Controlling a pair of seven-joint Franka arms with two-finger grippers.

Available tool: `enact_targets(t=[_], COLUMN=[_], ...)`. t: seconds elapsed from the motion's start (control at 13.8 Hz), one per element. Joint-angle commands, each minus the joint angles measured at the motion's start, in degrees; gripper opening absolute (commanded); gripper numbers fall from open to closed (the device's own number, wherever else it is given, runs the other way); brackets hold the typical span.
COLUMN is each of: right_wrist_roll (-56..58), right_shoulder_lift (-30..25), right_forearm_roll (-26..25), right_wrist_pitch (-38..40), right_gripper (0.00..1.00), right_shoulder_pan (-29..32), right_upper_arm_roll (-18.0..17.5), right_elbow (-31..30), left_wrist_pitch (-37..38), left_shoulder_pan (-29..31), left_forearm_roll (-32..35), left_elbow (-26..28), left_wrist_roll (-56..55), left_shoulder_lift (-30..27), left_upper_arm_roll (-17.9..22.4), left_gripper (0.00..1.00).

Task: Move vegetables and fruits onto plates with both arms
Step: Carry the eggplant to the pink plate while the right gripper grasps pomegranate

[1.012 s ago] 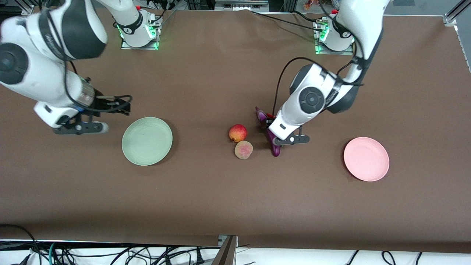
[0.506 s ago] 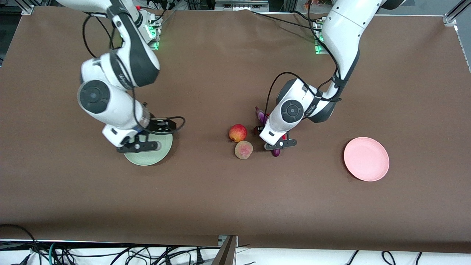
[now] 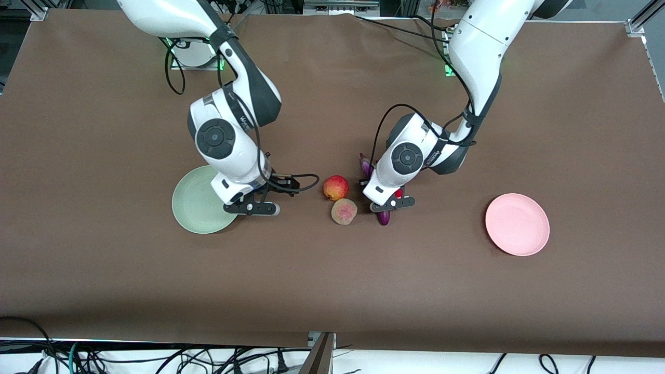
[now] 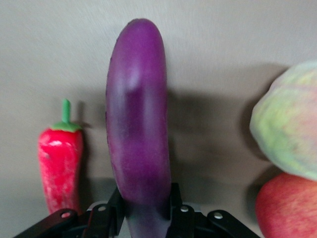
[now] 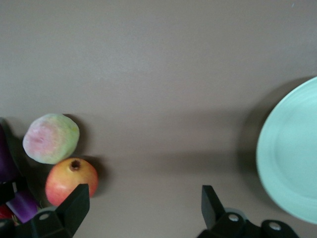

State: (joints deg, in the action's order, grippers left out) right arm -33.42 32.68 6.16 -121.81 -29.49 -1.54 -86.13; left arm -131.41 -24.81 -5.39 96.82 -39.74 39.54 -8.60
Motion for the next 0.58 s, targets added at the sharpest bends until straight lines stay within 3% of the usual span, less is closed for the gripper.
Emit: enact_targets(t=[0.0,0.29,0.51], right_wrist_roll=[-4.8,-15.3,-20.7], right_shoulder_lift=[2.6,6.7,10.6], right_forearm_roll=[1.0,1.0,1.0], right_wrist_pitch=[-2.9,-9.4,-17.1], right_gripper=[1.00,1.00,1.00], right_shoulder_pan=[-3.3,-7.3,-10.1], right_upper_arm_roll=[0.2,0.2,0.2], right_elbow=[1.2,1.2,1.8], left_wrist_pitch=[8.2,18.8,23.5], left_shoulder_pan=[2.6,10.8,17.4], left_forearm_roll=[1.4,1.9,9.0], left_elbow=[-1.2,-0.8,-1.0], left_wrist_roll=[-0.3,14.0,25.9], left_shoulder_lift=[-6.2,-12.0,-12.9], left_upper_arm_roll=[0.4,0.6,1.7], left_gripper=[0.16,0.22,0.23])
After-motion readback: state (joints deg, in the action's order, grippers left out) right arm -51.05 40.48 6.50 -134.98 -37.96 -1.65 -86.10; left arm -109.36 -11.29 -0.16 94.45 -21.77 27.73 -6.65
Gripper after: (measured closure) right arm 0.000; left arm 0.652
